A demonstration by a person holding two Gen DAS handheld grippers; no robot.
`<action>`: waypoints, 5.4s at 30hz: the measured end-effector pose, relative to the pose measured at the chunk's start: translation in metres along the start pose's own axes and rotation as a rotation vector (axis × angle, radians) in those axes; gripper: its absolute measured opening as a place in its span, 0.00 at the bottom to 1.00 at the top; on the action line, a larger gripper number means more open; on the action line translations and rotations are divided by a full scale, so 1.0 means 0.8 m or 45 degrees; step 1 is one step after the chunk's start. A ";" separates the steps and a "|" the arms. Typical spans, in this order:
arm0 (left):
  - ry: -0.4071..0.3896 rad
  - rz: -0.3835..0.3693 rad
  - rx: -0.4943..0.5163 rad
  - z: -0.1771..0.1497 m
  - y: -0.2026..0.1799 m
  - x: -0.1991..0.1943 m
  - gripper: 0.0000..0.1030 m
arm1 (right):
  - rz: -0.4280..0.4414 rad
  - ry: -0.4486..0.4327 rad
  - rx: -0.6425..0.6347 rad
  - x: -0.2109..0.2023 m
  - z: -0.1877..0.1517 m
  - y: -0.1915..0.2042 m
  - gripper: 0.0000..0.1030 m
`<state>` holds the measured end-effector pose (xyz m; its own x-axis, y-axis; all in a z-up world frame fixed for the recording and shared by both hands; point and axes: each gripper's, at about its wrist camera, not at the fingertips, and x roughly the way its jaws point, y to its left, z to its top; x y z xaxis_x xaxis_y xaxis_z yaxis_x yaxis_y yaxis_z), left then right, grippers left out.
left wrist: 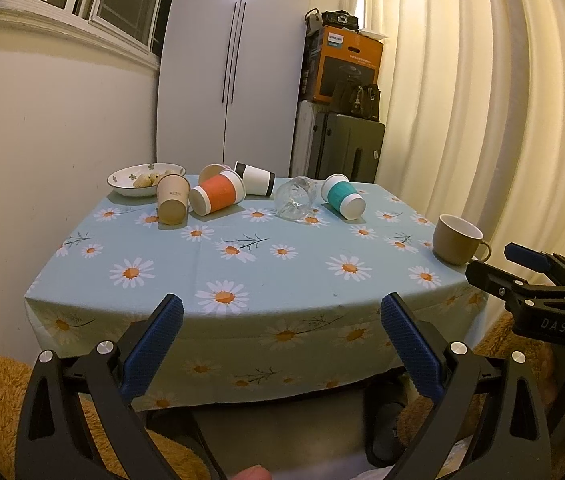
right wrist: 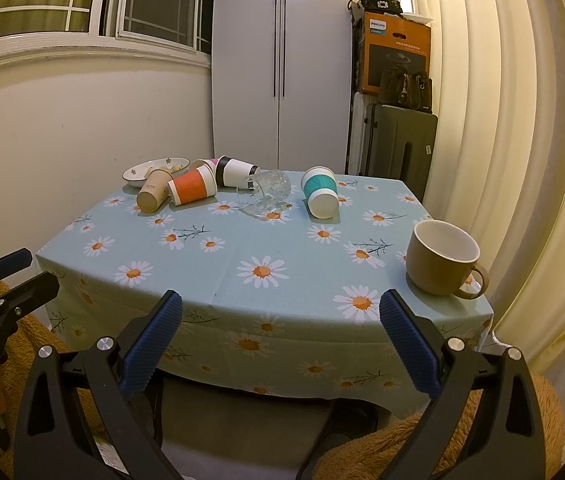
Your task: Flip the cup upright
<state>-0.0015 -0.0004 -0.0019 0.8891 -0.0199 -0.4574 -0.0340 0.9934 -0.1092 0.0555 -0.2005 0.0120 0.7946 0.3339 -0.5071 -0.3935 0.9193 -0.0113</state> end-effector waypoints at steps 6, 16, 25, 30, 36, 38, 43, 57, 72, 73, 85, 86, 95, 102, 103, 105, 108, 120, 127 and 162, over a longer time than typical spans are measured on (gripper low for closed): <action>0.002 0.002 -0.002 0.000 0.001 0.000 0.94 | 0.000 0.000 0.000 -0.001 0.003 -0.002 0.95; -0.013 -0.005 0.004 0.001 0.000 -0.004 0.94 | -0.001 0.002 0.012 0.001 -0.001 -0.004 0.95; -0.053 0.001 -0.002 0.003 -0.003 -0.014 0.94 | 0.004 0.002 0.001 -0.003 -0.004 -0.002 0.95; -0.071 -0.006 0.003 0.001 -0.006 -0.019 0.94 | 0.016 0.008 0.006 -0.003 -0.004 0.003 0.95; -0.065 -0.020 -0.030 0.000 -0.003 -0.022 0.94 | 0.031 0.026 0.016 -0.001 -0.005 0.006 0.95; -0.056 -0.020 -0.043 0.001 -0.002 -0.020 0.94 | 0.033 0.032 0.010 0.000 -0.005 0.008 0.95; -0.002 -0.037 -0.093 0.000 0.008 -0.013 0.94 | 0.041 0.062 0.005 0.003 -0.005 0.009 0.95; 0.170 -0.104 -0.210 0.034 0.044 0.030 0.94 | 0.181 0.236 0.135 0.068 0.033 -0.009 0.95; 0.427 -0.081 -0.368 0.147 0.158 0.188 0.93 | 0.448 0.369 0.245 0.219 0.151 -0.006 0.95; 0.437 -0.069 -0.372 0.153 0.166 0.200 0.92 | 0.459 0.376 0.240 0.228 0.160 -0.003 0.92; 0.648 0.001 -0.412 0.192 0.254 0.338 0.88 | 0.602 0.533 0.314 0.309 0.200 0.014 0.86; 0.687 -0.009 -0.428 0.190 0.261 0.352 0.88 | 0.608 0.538 0.318 0.312 0.201 0.015 0.86; 0.829 0.040 -0.349 0.185 0.279 0.409 0.76 | 0.668 0.629 0.370 0.340 0.189 0.005 0.86; 0.876 0.060 -0.352 0.182 0.286 0.425 0.68 | 0.669 0.630 0.370 0.337 0.190 -0.003 0.86; 0.880 0.060 -0.354 0.181 0.286 0.425 0.68 | 0.670 0.634 0.368 0.338 0.189 -0.002 0.86; 0.893 0.057 -0.355 0.179 0.285 0.428 0.68 | 0.670 0.637 0.367 0.339 0.188 -0.001 0.86; 0.900 0.056 -0.359 0.176 0.285 0.430 0.59 | 0.669 0.638 0.365 0.338 0.188 -0.001 0.86; 0.855 0.083 -0.351 0.195 0.277 0.409 0.53 | 0.683 0.642 0.398 0.332 0.183 -0.010 0.86; 0.806 0.098 -0.365 0.208 0.252 0.360 0.53 | 0.714 0.644 0.406 0.313 0.184 -0.014 0.86; 0.967 -0.034 -0.217 0.094 0.018 0.313 0.56 | 0.769 0.778 0.614 0.268 0.142 -0.081 0.86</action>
<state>0.2547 0.0170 -0.0516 0.3362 -0.1761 -0.9252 -0.1414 0.9618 -0.2345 0.3037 -0.1652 0.0018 0.0932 0.7351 -0.6715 -0.3161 0.6614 0.6801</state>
